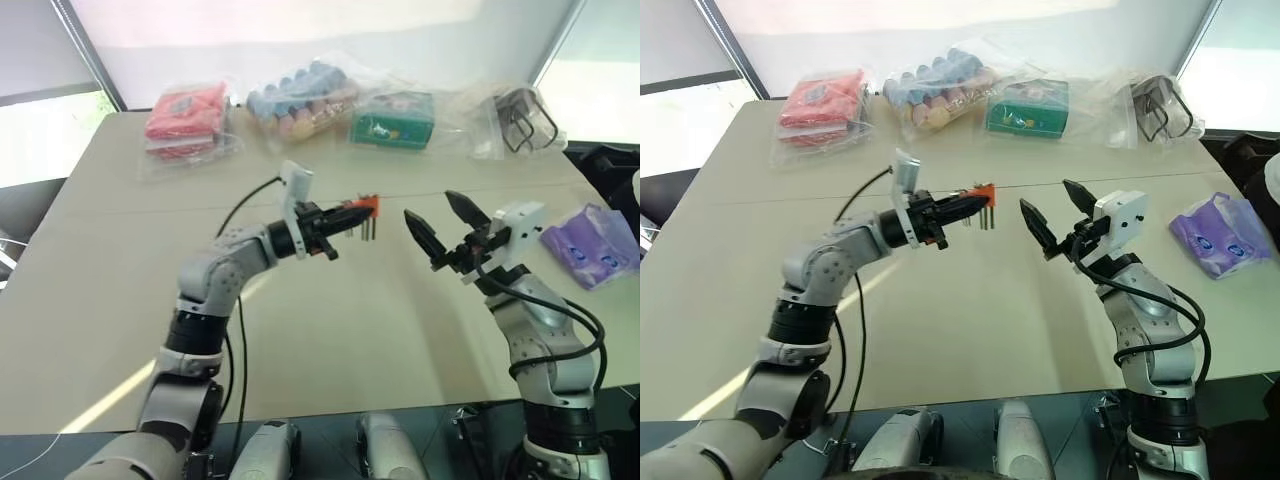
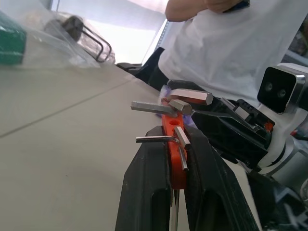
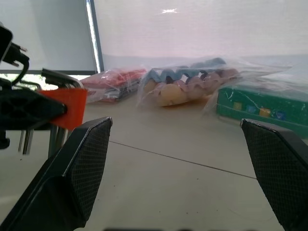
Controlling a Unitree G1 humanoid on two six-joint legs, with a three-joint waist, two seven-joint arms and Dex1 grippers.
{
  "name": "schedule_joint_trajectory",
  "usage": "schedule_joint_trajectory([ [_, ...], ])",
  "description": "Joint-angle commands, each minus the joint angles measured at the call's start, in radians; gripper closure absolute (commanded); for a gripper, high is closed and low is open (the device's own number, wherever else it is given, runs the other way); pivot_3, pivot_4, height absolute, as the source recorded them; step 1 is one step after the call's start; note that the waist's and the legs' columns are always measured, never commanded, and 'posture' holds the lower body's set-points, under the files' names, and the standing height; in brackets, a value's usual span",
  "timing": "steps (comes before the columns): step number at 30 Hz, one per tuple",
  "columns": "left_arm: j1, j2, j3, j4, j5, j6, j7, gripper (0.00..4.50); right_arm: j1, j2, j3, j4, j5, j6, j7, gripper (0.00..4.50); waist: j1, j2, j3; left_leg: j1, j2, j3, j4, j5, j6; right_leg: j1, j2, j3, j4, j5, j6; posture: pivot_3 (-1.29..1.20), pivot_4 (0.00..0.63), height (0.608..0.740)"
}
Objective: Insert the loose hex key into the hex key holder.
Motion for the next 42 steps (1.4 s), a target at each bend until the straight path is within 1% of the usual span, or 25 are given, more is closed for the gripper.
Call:
schedule_joint_trajectory([
  [1, -0.019, -0.053, 0.003, 0.083, -0.013, 0.043, 0.032, 4.50, 0.016, -0.012, -0.027, -0.016, -0.009, -0.026, -0.007, 0.06, 0.000, 0.000, 0.000, 0.000, 0.000, 0.000, 0.000, 0.000, 0.000, 0.000, 0.000, 0.000, 0.000, 0.000, 0.000, 0.00, 0.150, 0.740],
  [3, -0.026, -0.092, 0.024, 0.152, -0.028, 0.098, 0.063, 4.50, 0.036, -0.010, -0.029, -0.029, -0.019, -0.026, -0.020, 0.06, 0.000, 0.000, 0.000, 0.000, 0.000, 0.000, 0.000, 0.000, 0.000, 0.000, 0.000, 0.000, 0.000, 0.000, 0.000, 0.00, 0.150, 0.740],
  [5, -0.029, -0.108, 0.031, 0.195, -0.019, 0.121, 0.082, 4.50, 0.051, -0.009, -0.029, -0.041, -0.022, -0.026, -0.029, 0.06, 0.000, 0.000, 0.000, 0.000, 0.000, 0.000, 0.000, 0.000, 0.000, 0.000, 0.000, 0.000, 0.000, 0.000, 0.000, 0.00, 0.150, 0.740],
  [9, -0.026, -0.100, 0.027, 0.264, 0.012, 0.149, 0.098, 4.50, 0.077, -0.003, -0.029, -0.065, -0.028, -0.028, -0.048, 0.06, -0.001, 0.000, 0.000, 0.000, 0.000, 0.000, 0.000, 0.000, 0.000, 0.000, 0.000, 0.000, 0.000, 0.000, 0.000, 0.00, 0.150, 0.740],
  [14, -0.020, -0.084, 0.033, 0.289, 0.027, 0.183, 0.113, 4.50, 0.096, -0.001, -0.018, -0.080, -0.035, -0.032, -0.061, 0.06, 0.001, 0.000, 0.000, 0.000, 0.000, 0.000, 0.000, 0.000, 0.000, 0.000, 0.000, 0.000, 0.000, 0.000, 0.000, 0.00, 0.150, 0.740],
  [16, -0.017, -0.069, 0.029, 0.291, 0.039, 0.196, 0.116, 3.59, 0.093, 0.000, -0.013, -0.076, -0.038, -0.033, -0.064, 0.00, 0.001, 0.000, 0.000, 0.000, 0.000, 0.000, 0.000, 0.000, 0.000, 0.000, 0.000, 0.000, 0.000, 0.000, 0.000, 0.00, 0.150, 0.740],
  [17, -0.014, -0.062, 0.027, 0.290, 0.044, 0.202, 0.117, 3.28, 0.089, 0.001, -0.011, -0.074, -0.040, -0.033, -0.065, 0.00, 0.001, 0.000, 0.000, 0.000, 0.000, 0.000, 0.000, 0.000, 0.000, 0.000, 0.000, 0.000, 0.000, 0.000, 0.000, 0.00, 0.150, 0.740],
  [18, -0.012, -0.056, 0.027, 0.291, 0.048, 0.207, 0.120, 2.85, 0.085, 0.002, -0.009, -0.070, -0.042, -0.033, -0.065, 0.00, 0.001, 0.000, 0.000, 0.000, 0.000, 0.000, 0.000, 0.000, 0.000, 0.000, 0.000, 0.000, 0.000, 0.000, 0.000, 0.00, 0.150, 0.740],
  [19, -0.009, -0.051, 0.025, 0.288, 0.053, 0.214, 0.123, 2.26, 0.082, 0.002, -0.008, -0.068, -0.042, -0.033, -0.065, 0.00, 0.001, 0.000, 0.000, 0.000, 0.000, 0.000, 0.000, 0.000, 0.000, 0.000, 0.000, 0.000, 0.000, 0.000, 0.000, 0.00, 0.150, 0.740],
  [20, -0.008, -0.038, 0.011, 0.282, 0.069, 0.212, 0.119, 1.81, 0.077, 0.001, -0.007, -0.065, -0.043, -0.033, -0.064, 0.00, 0.001, 0.000, 0.000, 0.000, 0.000, 0.000, 0.000, 0.000, 0.000, 0.000, 0.000, 0.000, 0.000, 0.000, 0.000, 0.00, 0.150, 0.740],
  [21, -0.008, -0.023, -0.003, 0.278, 0.087, 0.210, 0.118, 1.16, 0.072, 0.000, -0.006, -0.060, -0.043, -0.032, -0.062, 0.00, 0.001, 0.000, 0.000, 0.001, 0.000, 0.000, 0.000, 0.000, 0.000, 0.001, 0.000, 0.000, 0.000, 0.000, 0.000, 0.00, 0.150, 0.740],
  [22, -0.010, -0.007, -0.019, 0.272, 0.105, 0.204, 0.114, 0.71, 0.067, -0.001, -0.005, -0.055, -0.044, -0.032, -0.060, 0.00, 0.001, 0.000, 0.000, 0.001, 0.000, 0.000, 0.000, 0.000, 0.000, 0.001, 0.000, 0.000, 0.000, 0.000, 0.000, 0.00, 0.150, 0.740],
  [23, -0.010, 0.011, -0.043, 0.263, 0.129, 0.183, 0.102, 0.13, 0.063, -0.003, -0.004, -0.052, -0.046, -0.033, -0.057, 0.00, 0.001, 0.000, -0.001, 0.002, 0.000, 0.000, 0.001, 0.000, 0.000, 0.002, 0.000, 0.000, 0.000, 0.000, 0.000, 0.00, 0.150, 0.740],
  [24, -0.008, 0.033, -0.077, 0.248, 0.159, 0.150, 0.084, 0.05, 0.060, -0.004, -0.004, -0.049, -0.048, -0.034, -0.055, 0.00, 0.000, 0.000, -0.001, 0.003, 0.000, 0.000, 0.000, 0.000, 0.000, 0.003, 0.000, 0.000, 0.000, 0.000, 0.000, 0.00, 0.150, 0.740],
  [25, -0.005, 0.082, -0.133, 0.218, 0.216, 0.071, 0.046, 0.05, 0.053, -0.010, -0.005, -0.042, -0.050, -0.035, -0.050, 0.00, -0.002, 0.000, -0.001, 0.003, 0.000, 0.000, 0.000, 0.000, 0.000, 0.004, 0.000, 0.000, 0.000, 0.000, 0.000, 0.00, 0.150, 0.740],
  [27, -0.001, 0.145, -0.202, 0.186, 0.289, -0.039, -0.002, 0.05, 0.044, -0.017, -0.007, -0.032, -0.054, -0.036, -0.044, 0.00, -0.008, 0.000, -0.001, 0.004, 0.001, 0.000, 0.000, 0.000, 0.000, 0.004, 0.001, 0.000, 0.000, 0.000, 0.000, 0.00, 0.150, 0.740],
  [31, 0.001, 0.221, -0.233, 0.179, 0.362, -0.222, -0.083, 0.05, 0.028, -0.063, -0.021, 0.000, -0.061, -0.032, -0.009, 0.00, -0.001, 0.000, -0.001, 0.004, 0.002, 0.000, -0.002, 0.000, -0.001, 0.003, 0.002, 0.001, 0.000, 0.000, 0.000, 0.00, 0.150, 0.740],
  [35, -0.007, 0.300, -0.210, 0.125, 0.380, -0.296, -0.170, 0.05, 0.029, -0.208, -0.011, 0.022, -0.067, 0.010, 0.122, 0.00, 0.008, 0.000, -0.001, 0.001, 0.000, 0.000, 0.000, 0.000, 0.000, 0.002, 0.000, 0.000, -0.002, 0.000, 0.000, 0.00, 0.150, 0.740],
  [37, -0.002, 0.341, -0.194, 0.069, 0.370, -0.302, -0.211, 0.05, 0.038, -0.295, 0.005, 0.030, -0.082, 0.020, 0.200, 0.00, 0.008, 0.000, 0.000, 0.000, -0.001, 0.000, 0.001, 0.000, 0.001, 0.002, -0.001, 0.000, -0.003, 0.000, 0.000, 0.00, 0.150, 0.740],
  [38, 0.002, 0.369, -0.180, 0.032, 0.361, -0.300, -0.232, 0.05, 0.047, -0.352, 0.011, 0.033, -0.081, 0.027, 0.261, 0.00, 0.007, 0.000, 0.000, 0.000, -0.001, 0.000, 0.001, 0.000, 0.001, 0.003, -0.001, 0.000, -0.003, 0.000, 0.000, 0.00, 0.150, 0.740],
  [40, 0.011, 0.414, -0.149, -0.029, 0.339, -0.285, -0.261, 0.05, 0.053, -0.438, 0.011, 0.038, -0.075, 0.040, 0.349, 0.00, 0.004, 0.000, 0.000, 0.000, -0.001, 0.000, 0.001, -0.003, 0.005, 0.003, -0.001, 0.000, -0.004, 0.000, 0.000, 0.00, 0.150, 0.740],
  [42, 0.025, 0.454, -0.118, -0.076, 0.313, -0.260, -0.288, 0.05, 0.051, -0.503, 0.007, 0.041, -0.065, 0.055, 0.410, 0.00, 0.000, 0.000, 0.000, 0.000, 0.000, 0.000, 0.001, -0.004, 0.006, 0.003, -0.001, -0.001, -0.005, 0.000, 0.000, 0.00, 0.150, 0.740],
])
